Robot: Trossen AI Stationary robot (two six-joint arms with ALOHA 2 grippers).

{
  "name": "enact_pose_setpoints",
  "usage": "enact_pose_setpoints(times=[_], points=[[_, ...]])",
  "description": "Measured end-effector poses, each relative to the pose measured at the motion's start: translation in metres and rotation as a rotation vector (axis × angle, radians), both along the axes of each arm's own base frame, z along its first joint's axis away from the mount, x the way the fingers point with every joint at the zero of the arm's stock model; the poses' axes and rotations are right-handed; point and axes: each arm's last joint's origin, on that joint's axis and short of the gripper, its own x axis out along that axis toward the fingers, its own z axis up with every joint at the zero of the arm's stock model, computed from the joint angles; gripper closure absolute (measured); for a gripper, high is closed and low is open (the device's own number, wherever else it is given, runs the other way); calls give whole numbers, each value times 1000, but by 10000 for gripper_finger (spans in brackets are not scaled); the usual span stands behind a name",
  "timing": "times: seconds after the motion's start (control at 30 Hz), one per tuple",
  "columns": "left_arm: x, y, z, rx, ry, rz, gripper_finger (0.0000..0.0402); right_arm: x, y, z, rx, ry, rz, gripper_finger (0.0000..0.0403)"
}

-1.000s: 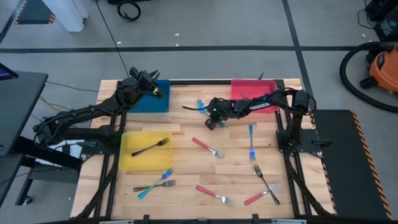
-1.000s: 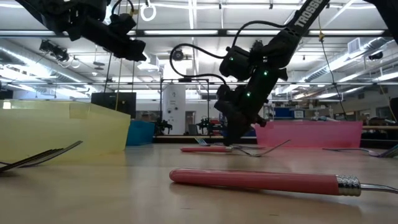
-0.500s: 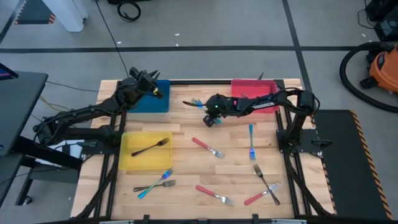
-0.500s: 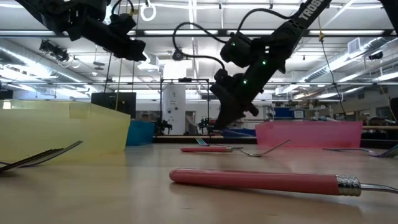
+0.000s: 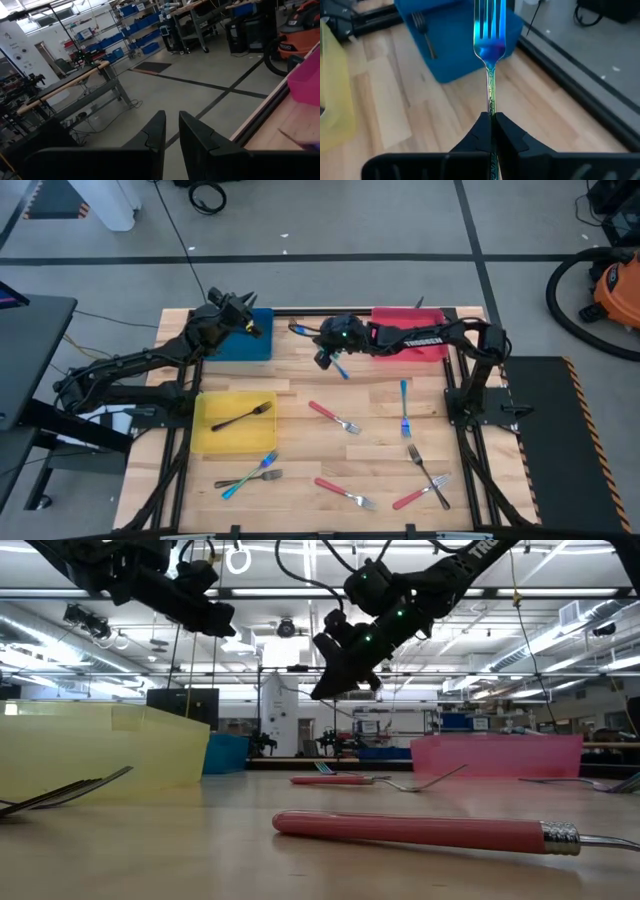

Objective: Sort silverware by color (type)
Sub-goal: Put the blue fork into the blue bin

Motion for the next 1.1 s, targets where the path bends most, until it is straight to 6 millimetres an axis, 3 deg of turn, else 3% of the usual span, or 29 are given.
enact_pose_setpoints(times=[0.33,0.77,1.1], points=[[-4,6,1,24,17,30,347,8,-19,32,-121,-188,-13,391],[-34,37,1,-32,-96,227,347,14,-39,73,-234,-340,-21,391],[-36,41,1,-111,-206,39,346,13,-44,79,-272,-388,1,391]])
